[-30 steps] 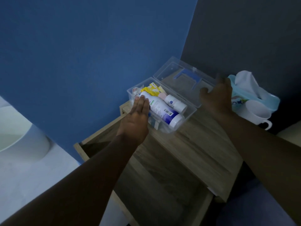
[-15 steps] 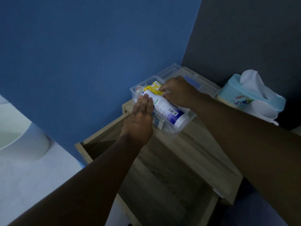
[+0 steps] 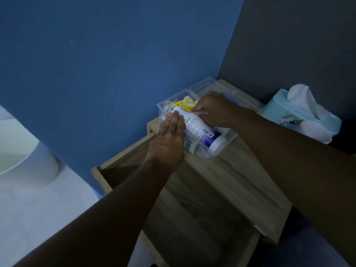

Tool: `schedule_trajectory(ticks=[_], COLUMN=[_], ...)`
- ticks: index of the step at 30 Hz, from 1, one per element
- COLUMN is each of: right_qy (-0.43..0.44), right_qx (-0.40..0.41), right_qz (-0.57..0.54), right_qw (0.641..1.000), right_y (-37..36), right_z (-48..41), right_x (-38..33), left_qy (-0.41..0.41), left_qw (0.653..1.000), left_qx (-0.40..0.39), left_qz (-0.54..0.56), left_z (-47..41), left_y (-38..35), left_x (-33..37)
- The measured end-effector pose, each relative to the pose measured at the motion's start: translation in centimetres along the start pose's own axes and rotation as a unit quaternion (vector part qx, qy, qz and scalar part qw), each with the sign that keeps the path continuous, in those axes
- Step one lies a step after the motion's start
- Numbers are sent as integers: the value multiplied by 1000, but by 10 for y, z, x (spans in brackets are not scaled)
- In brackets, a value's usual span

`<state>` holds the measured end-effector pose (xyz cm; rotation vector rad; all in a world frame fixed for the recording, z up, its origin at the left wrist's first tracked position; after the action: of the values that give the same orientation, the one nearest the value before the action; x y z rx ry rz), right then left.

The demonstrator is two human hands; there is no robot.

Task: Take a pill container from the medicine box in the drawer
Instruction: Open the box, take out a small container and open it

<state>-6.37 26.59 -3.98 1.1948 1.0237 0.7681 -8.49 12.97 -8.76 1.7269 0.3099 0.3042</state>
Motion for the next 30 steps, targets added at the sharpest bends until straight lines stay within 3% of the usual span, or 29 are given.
schedule_trajectory(ticks=[4, 9, 12, 15, 17, 18, 21, 22, 28, 30], right_qy=[-1, 1, -17, -39, -35, -32, -5, 7, 65, 78], right_qx=[11, 159, 200, 219, 216, 215, 196, 189, 195, 182], right_qz=[-47, -172, -214, -243, -246, -249, -270, -271, -171, -154], right_qw=[999, 972, 956, 944, 944, 944, 943, 944, 964, 968], right_y=[0, 38, 60, 80, 94, 101, 118, 122, 147, 151], right_z=[0, 16, 38, 66, 86, 96, 125, 135, 192, 204], right_x=[-2, -4, -4, -3, -7, -9, -19, -25, -46, -48], left_qy=[9, 28, 55, 138, 225, 271, 314, 290, 207, 198], left_qw=[999, 995, 985, 963, 911, 859, 621, 582, 474, 460], left_qx=[-15, -64, -110, -55, 8, 11, -75, -98, -120, -116], left_qz=[27, 67, 123, 225, 345, 435, 715, 753, 847, 858], left_z=[-1, 1, -3, -4, 0, 3, 8, 10, 36, 41], left_y=[-2, 0, 7, 38, 58, 60, 58, 65, 93, 97], left_x=[-3, -6, -6, -6, -7, -5, 36, 52, 111, 123])
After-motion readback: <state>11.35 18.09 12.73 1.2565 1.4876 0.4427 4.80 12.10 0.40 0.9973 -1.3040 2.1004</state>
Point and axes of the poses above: each hand's wrist, its own z-axis away from the middle knuckle, its own y-axis out of the back of the hand, x = y × z, the point moved 9 cm from there along -z, towards the middle knuckle, and after that the axes turned 9 degrees about -z, right-handed, at the moved point
